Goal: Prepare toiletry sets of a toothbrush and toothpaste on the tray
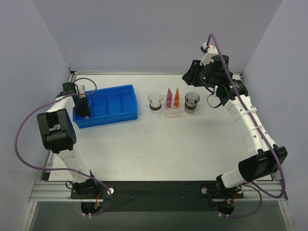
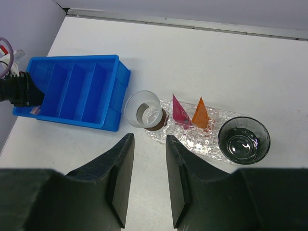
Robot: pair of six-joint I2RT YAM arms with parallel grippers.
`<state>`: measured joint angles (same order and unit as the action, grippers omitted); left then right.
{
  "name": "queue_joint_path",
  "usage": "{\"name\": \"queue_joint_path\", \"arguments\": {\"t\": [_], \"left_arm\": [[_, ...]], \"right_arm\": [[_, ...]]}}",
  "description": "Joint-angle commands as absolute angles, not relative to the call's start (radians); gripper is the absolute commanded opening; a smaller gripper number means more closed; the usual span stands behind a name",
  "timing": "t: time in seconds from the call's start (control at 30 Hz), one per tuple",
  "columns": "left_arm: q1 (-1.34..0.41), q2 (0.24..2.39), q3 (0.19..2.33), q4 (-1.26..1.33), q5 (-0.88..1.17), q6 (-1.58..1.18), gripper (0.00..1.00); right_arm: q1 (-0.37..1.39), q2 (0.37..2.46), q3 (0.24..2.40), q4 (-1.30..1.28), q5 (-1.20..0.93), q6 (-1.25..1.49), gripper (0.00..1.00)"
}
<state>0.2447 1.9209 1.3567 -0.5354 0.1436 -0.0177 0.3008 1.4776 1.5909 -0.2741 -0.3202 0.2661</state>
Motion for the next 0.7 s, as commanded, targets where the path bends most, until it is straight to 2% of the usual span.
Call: {"name": "queue_joint_path", "arguments": {"t": [0.0,0.37,0.67], "left_arm": [[0.244,1.93,1.417,-0.514,0.153,-0.014,0.3],[0.244,1.813,1.367,-0.451,0.127,-0.02,0.01],[0.245,1.726,1.385,-0.468,0.121,-0.023,0.0]], "right_arm": [[0.293,1.48,1.615,-0.265,-0.328,0.278,0.29],[0.295,1.473,1.608,-0.265,-0.331,0.275,0.28],[0.293,1.447,1.578,-0.255,-0.334,0.271,0.27]]}}
